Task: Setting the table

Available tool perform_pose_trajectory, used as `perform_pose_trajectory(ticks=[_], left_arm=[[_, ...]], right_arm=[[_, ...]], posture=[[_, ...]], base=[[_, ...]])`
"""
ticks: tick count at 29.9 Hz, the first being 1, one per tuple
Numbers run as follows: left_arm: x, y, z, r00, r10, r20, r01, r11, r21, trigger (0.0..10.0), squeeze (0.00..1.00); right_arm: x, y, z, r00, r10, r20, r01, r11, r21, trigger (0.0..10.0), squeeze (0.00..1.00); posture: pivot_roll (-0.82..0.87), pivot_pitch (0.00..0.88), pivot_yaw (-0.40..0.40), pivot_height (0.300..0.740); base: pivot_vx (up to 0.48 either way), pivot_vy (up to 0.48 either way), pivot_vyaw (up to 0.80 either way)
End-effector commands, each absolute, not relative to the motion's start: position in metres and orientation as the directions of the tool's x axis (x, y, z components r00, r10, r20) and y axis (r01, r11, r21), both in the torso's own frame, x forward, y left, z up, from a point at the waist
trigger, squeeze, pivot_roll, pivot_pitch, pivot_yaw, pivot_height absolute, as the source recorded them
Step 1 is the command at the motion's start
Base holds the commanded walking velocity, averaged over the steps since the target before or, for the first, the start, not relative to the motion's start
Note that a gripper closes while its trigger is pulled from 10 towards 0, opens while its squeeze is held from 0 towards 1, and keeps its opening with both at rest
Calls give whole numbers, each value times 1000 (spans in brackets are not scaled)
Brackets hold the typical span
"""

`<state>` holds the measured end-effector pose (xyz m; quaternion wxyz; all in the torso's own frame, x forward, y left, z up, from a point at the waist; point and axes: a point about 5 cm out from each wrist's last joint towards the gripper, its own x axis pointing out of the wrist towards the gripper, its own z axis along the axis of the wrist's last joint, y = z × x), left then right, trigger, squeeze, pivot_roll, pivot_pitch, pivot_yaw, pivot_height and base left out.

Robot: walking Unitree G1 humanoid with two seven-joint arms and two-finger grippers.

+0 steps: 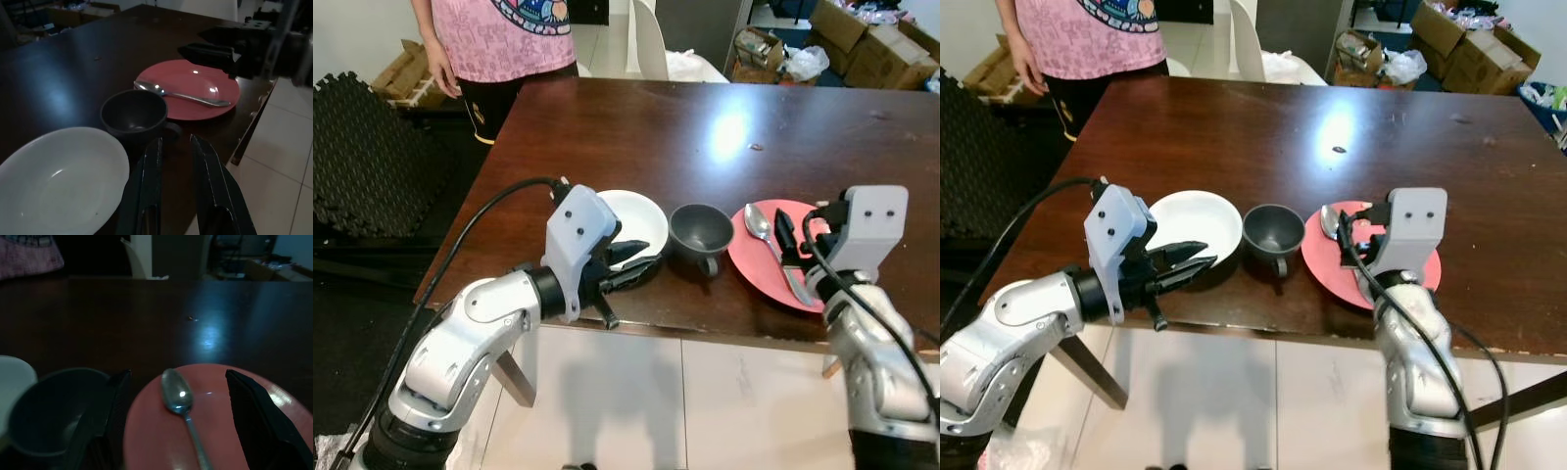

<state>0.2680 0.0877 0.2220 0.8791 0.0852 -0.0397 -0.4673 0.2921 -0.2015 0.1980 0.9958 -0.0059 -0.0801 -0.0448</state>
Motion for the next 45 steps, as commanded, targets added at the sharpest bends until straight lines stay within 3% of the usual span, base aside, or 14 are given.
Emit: perform_pose_trajectory(ticks=[1,6,15,23,45], left_arm=[[267,90,217,588,-809,-11,799,578,163,10000,0],[271,99,216,690,-723,38,716,690,105,10000,0],[271,118,203,821,-570,34,568,821,64,10000,0],[271,120,199,854,-520,31,518,854,53,10000,0],[272,124,198,871,-491,31,489,870,55,10000,0]], right_arm=[[285,-193,197,970,-134,201,137,991,2,10000,0],[272,-171,194,954,-156,254,157,987,17,10000,0],[269,-173,198,927,-223,302,236,972,-9,10000,0],[273,-171,197,930,-205,305,224,974,-27,10000,0],[278,-164,191,939,-180,292,196,980,-29,10000,0]], posture=[[-66,98,81,740],[-64,96,77,740],[-64,88,63,740],[-58,81,54,740],[-45,65,53,740]], base=[[0,0,0],[0,0,0],[0,0,0],[0,0,0],[-315,0,0]])
